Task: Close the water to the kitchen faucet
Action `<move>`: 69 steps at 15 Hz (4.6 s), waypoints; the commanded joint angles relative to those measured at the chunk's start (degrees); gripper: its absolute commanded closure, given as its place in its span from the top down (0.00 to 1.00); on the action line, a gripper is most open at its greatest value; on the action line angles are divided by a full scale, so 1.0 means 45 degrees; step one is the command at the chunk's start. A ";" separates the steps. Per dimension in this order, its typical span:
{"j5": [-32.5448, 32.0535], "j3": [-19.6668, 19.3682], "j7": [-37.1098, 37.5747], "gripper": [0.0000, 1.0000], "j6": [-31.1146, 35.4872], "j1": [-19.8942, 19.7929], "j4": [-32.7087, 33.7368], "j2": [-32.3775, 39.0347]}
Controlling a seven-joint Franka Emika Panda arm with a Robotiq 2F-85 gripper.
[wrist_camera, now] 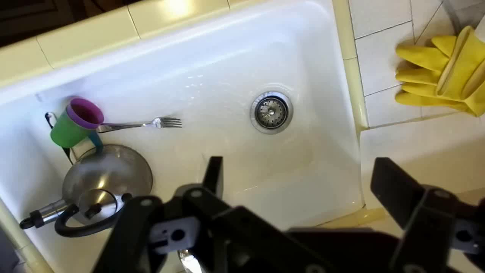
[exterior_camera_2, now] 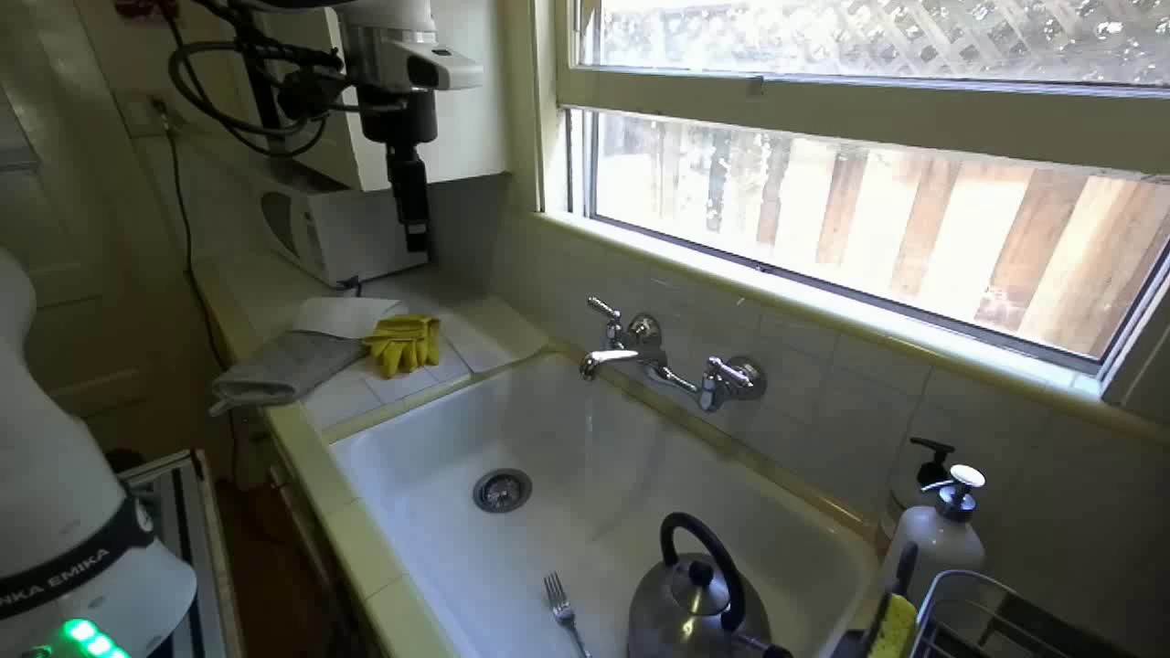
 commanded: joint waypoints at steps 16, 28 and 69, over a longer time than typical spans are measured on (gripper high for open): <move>-0.0619 0.0127 0.1837 1.00 0.2032 -0.1295 0.0213 0.1209; -0.2737 -0.0553 0.8548 1.00 0.4700 -0.3048 0.3671 0.7235; -0.1109 -0.3230 1.2111 1.00 0.5094 -0.1777 1.1357 1.4894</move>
